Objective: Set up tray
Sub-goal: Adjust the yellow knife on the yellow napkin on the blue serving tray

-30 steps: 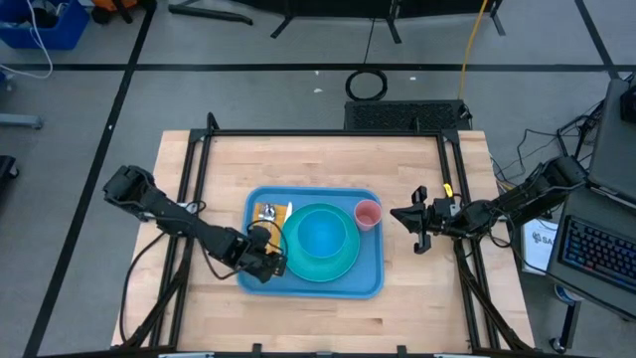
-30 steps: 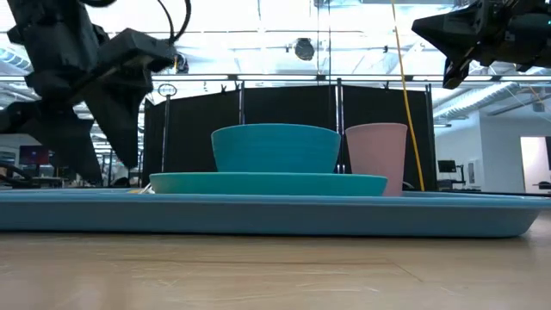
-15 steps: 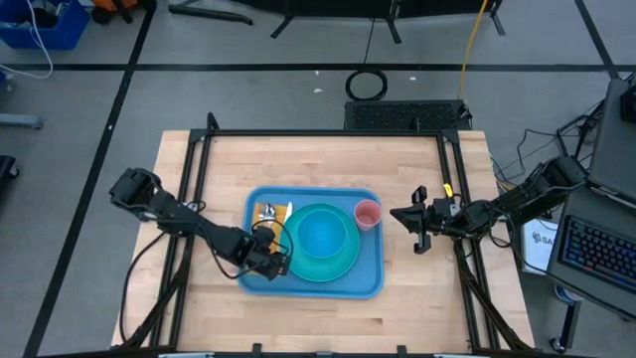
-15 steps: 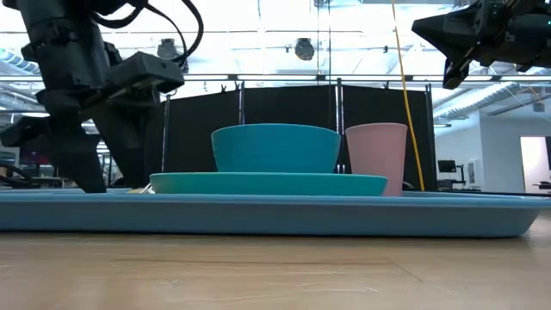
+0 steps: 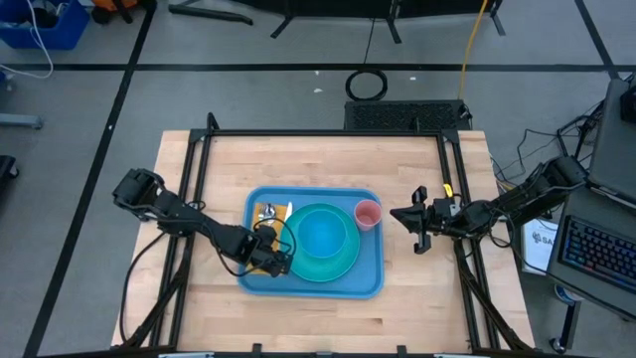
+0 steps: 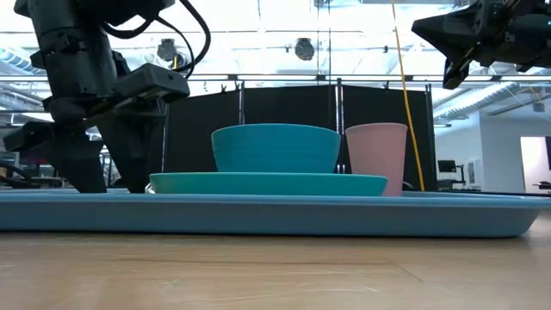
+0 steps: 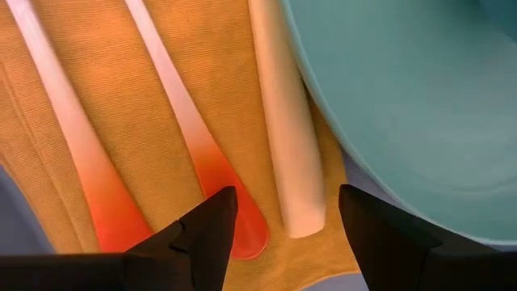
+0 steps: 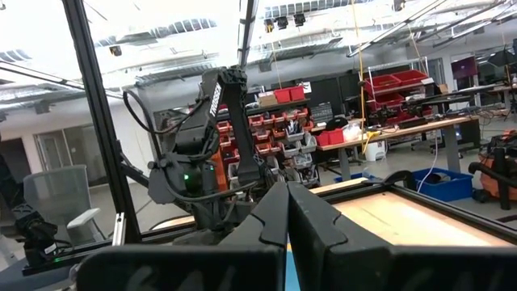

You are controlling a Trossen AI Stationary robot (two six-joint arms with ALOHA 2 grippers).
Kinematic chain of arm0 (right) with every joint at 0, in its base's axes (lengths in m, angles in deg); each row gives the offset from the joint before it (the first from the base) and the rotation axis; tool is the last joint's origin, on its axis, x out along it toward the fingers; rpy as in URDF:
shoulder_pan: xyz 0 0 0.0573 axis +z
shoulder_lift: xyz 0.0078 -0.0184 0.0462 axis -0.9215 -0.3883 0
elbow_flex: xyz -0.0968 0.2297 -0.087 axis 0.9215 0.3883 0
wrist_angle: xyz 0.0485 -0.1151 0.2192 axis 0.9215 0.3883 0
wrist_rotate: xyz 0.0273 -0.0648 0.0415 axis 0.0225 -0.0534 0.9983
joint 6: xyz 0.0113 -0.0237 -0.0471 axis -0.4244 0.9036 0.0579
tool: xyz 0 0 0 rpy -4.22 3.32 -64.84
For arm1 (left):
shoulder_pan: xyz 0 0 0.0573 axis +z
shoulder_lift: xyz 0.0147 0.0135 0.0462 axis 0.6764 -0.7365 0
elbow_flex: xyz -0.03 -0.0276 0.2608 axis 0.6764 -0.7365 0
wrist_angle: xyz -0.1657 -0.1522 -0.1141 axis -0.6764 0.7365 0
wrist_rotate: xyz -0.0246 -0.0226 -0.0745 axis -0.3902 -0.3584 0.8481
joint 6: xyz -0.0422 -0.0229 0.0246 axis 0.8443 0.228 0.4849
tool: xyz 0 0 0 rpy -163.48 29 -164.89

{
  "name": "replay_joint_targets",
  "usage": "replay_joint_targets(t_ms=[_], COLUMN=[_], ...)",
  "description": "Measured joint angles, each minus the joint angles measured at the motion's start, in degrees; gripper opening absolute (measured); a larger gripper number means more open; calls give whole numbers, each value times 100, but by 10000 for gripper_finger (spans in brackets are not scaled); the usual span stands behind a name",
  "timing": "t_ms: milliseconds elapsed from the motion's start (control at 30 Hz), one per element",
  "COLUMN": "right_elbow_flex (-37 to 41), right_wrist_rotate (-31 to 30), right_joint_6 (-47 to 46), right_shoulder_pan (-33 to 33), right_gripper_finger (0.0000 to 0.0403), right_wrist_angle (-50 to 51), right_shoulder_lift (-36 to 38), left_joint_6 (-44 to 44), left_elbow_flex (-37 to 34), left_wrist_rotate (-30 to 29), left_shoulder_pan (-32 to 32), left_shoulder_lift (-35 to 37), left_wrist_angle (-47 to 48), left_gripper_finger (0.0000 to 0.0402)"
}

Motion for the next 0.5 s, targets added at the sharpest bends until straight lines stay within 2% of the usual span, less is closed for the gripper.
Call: replay_joint_targets(t_ms=[500], right_elbow_flex=[0], right_wrist_rotate=[-1], right_joint_6=[0], right_shoulder_pan=[-1], right_gripper_finger=[0], right_wrist_angle=[6], right_shoulder_lift=[2], left_joint_6=[66], left_elbow_flex=[-11], left_wrist_rotate=[-126], left_shoulder_pan=[-25], left_shoulder_lift=[-11], left_wrist_angle=[65], left_gripper_finger=[227])
